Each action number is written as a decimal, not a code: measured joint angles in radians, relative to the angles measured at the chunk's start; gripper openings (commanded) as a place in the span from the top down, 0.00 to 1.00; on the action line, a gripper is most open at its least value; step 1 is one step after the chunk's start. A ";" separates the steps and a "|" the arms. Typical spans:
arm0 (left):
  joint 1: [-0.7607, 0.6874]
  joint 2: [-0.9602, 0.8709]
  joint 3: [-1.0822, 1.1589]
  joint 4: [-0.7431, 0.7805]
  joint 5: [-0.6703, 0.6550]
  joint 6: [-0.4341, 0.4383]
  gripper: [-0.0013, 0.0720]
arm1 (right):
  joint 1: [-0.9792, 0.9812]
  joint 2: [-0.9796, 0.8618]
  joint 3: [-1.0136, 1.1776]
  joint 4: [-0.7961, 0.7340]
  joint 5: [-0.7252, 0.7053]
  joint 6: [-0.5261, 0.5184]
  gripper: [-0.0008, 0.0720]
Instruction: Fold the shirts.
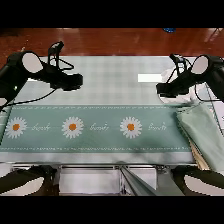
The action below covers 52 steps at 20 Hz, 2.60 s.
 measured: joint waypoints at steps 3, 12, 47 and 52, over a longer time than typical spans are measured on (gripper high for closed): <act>0.000 0.000 0.000 0.000 0.000 0.000 0.96 | 0.000 0.000 0.000 0.000 0.000 0.000 0.96; 0.000 0.000 0.000 0.000 0.000 0.000 0.96 | 0.000 0.000 0.000 0.000 0.000 0.000 0.96; 0.098 -0.029 -0.141 0.325 0.367 0.009 0.29 | -0.318 -0.321 0.013 -0.260 -0.584 0.282 0.67; 0.121 -0.006 -0.149 0.225 0.243 0.007 0.29 | -0.325 -0.328 0.045 -0.072 -0.460 0.138 0.96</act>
